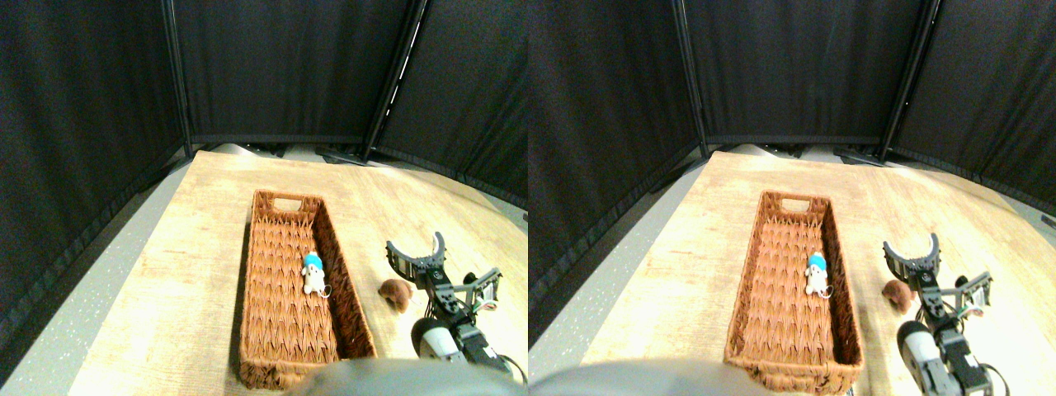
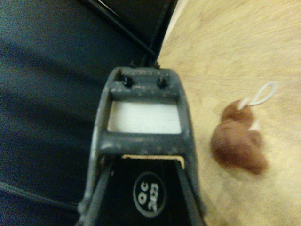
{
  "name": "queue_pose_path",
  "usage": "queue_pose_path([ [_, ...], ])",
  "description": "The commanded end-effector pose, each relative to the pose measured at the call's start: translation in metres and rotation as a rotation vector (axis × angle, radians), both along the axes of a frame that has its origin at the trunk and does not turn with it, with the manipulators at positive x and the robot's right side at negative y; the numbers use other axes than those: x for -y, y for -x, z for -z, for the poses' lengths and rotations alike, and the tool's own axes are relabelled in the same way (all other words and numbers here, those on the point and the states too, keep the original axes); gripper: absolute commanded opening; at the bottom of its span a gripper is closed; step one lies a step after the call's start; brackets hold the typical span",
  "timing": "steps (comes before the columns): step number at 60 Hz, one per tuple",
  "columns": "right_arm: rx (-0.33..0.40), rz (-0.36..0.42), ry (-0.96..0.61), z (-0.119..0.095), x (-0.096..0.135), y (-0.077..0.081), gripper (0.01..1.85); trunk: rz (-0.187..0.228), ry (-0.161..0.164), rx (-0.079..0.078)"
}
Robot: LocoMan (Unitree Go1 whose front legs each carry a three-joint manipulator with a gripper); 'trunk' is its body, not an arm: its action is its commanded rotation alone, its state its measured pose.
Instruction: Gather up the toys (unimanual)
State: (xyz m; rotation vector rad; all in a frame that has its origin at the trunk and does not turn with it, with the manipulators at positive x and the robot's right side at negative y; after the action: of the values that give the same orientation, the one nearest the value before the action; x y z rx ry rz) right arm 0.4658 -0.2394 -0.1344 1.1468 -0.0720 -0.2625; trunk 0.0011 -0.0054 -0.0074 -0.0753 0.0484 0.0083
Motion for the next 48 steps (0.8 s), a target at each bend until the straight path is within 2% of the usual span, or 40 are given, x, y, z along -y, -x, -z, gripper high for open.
queue_pose_path([
  [1,0.026,0.025,-0.018,0.003,0.007,0.006,0.73,0.02,0.01,0.015],
  [10,0.013,0.02,-0.077,0.023,0.023,0.015,0.71,0.021,0.006,0.005],
  [25,-0.028,0.052,-0.156,0.038,0.026,0.016,0.77,0.018,0.006,0.006],
  [26,-0.03,0.059,-0.161,0.038,0.025,0.016,0.78,0.013,0.011,0.002],
  [31,-0.035,0.054,-0.161,0.04,0.021,0.014,0.81,0.011,0.014,0.003],
  [32,-0.046,0.025,-0.16,0.04,0.019,0.011,0.8,0.011,0.014,0.003],
  [39,-0.059,-0.01,-0.115,0.045,0.014,0.002,0.74,0.0,0.03,0.002],
  [43,-0.063,-0.005,-0.123,0.049,0.012,-0.003,0.74,-0.009,0.035,0.002],
  [48,-0.064,0.05,-0.17,0.057,0.012,-0.006,0.79,-0.009,0.035,0.002],
])
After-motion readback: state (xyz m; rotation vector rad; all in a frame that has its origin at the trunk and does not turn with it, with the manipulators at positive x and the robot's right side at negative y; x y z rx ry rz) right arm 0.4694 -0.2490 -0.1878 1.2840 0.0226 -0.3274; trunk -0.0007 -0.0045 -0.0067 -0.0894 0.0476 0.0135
